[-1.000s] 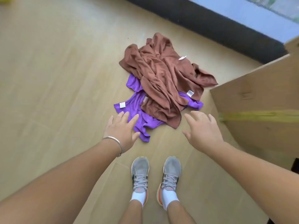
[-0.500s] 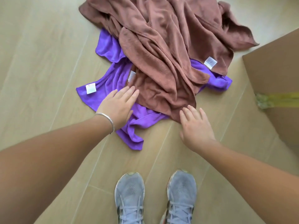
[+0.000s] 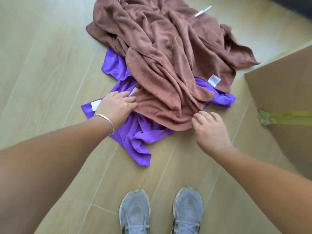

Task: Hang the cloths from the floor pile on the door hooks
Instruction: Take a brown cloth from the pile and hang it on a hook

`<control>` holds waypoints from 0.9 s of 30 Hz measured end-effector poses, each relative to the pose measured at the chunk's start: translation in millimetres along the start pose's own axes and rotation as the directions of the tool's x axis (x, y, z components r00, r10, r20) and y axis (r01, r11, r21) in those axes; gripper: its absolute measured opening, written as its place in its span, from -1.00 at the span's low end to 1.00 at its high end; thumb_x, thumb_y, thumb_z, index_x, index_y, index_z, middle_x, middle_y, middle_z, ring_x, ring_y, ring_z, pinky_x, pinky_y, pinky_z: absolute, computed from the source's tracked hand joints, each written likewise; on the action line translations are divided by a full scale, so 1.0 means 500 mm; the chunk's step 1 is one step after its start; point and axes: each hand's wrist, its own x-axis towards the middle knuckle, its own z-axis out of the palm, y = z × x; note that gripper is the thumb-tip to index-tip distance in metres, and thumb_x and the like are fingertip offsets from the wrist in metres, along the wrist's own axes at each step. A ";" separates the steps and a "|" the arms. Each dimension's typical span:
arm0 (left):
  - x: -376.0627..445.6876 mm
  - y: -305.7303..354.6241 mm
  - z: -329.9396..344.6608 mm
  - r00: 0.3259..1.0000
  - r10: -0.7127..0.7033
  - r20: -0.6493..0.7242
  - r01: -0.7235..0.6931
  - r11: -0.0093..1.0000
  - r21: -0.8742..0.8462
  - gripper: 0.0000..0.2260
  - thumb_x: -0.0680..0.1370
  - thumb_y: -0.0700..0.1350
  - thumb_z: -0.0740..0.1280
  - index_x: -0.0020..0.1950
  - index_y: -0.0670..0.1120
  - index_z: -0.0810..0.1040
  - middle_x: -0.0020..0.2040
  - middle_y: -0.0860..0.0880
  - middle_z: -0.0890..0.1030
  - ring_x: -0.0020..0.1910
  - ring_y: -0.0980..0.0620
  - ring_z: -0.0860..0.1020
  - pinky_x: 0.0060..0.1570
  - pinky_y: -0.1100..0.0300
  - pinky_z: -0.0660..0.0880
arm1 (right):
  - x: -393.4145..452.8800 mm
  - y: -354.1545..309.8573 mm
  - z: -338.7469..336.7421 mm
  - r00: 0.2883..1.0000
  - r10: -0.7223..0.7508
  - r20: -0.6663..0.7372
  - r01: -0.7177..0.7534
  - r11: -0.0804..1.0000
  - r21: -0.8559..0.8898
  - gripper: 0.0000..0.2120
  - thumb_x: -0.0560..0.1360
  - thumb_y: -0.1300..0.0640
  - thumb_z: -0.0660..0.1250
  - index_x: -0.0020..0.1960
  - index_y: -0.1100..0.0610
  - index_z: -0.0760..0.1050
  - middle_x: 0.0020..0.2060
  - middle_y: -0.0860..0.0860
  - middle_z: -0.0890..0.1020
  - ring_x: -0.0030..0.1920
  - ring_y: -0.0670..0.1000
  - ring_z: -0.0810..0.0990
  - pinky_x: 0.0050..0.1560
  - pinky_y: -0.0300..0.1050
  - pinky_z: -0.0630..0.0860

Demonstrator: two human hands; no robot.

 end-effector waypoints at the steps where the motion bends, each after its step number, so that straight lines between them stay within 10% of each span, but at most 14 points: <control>1: -0.013 -0.001 -0.030 1.000 -0.023 0.009 0.023 1.000 -0.003 -0.84 0.36 -0.27 0.52 -0.09 -0.13 0.69 -0.03 -0.06 0.68 0.04 -0.15 0.63 -0.04 -0.03 0.56 | -0.008 0.009 -0.034 1.000 0.004 -0.014 -0.004 1.000 0.003 -0.65 0.42 0.28 0.12 0.07 0.31 0.59 0.09 0.18 0.63 0.19 0.19 0.58 0.20 0.17 0.46; 7: -0.087 -0.005 -0.236 0.988 -0.151 -0.014 0.150 0.988 -0.024 -0.71 0.23 -0.34 0.59 -0.10 -0.14 0.71 -0.04 -0.08 0.70 0.01 -0.16 0.65 0.02 -0.17 0.53 | -0.040 0.048 -0.273 0.999 -0.005 -0.041 0.002 0.998 -0.060 -0.70 0.38 0.36 0.41 0.11 0.33 0.59 0.12 0.19 0.63 0.25 0.21 0.54 0.27 0.25 0.41; 13: -0.153 -0.064 -0.469 0.938 -0.336 0.078 0.329 0.939 0.098 -0.70 0.64 -0.07 0.16 0.35 0.08 0.48 0.41 0.14 0.42 0.47 0.07 0.25 0.43 0.06 0.00 | -0.007 0.032 -0.559 0.993 -0.075 -0.094 0.063 0.991 -0.120 -0.67 0.43 0.34 0.28 0.17 0.31 0.57 0.19 0.20 0.59 0.33 0.21 0.47 0.34 0.28 0.32; 27: -0.521 -0.293 -1.048 0.677 -0.735 -0.026 0.721 0.657 0.219 -0.67 0.67 -0.07 0.04 0.34 0.24 0.39 0.40 0.29 0.36 0.49 0.15 0.18 0.47 0.07 0.00 | 0.123 -0.313 -1.222 0.884 -0.381 -0.272 0.291 0.902 -0.319 -0.56 0.53 0.22 0.18 0.41 0.09 0.34 0.47 0.03 0.29 0.54 0.06 0.04 0.51 0.20 -0.11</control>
